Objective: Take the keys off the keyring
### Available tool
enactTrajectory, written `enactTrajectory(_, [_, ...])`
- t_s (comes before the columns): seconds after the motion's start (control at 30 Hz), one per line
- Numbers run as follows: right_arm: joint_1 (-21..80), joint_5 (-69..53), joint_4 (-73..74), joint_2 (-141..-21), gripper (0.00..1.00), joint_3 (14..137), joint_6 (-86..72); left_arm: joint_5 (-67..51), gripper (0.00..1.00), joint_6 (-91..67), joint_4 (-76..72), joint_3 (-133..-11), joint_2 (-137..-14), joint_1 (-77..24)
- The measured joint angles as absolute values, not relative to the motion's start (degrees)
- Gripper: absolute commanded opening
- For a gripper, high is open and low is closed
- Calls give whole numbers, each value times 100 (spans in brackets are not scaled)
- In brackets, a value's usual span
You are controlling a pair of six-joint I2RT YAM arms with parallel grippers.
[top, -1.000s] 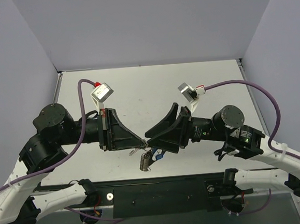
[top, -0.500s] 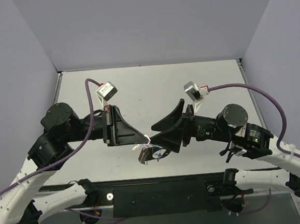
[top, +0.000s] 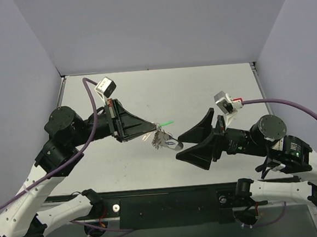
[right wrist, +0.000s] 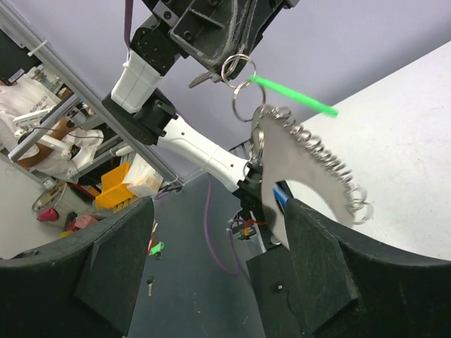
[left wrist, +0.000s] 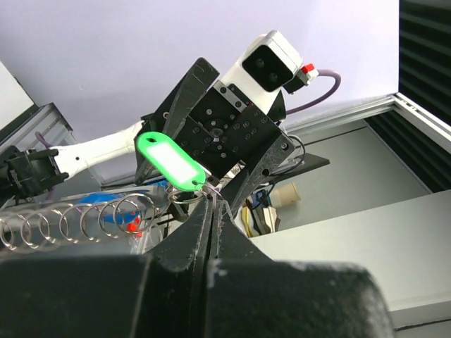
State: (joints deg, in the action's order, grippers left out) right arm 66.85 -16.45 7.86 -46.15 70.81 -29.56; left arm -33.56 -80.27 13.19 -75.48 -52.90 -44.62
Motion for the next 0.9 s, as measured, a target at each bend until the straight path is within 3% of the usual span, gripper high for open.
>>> enactTrajectory(0.9, [6759,-1026,681,-5262,50,7557,-2766,-3234,0,-8228,1118,-7303,-5186,-4403])
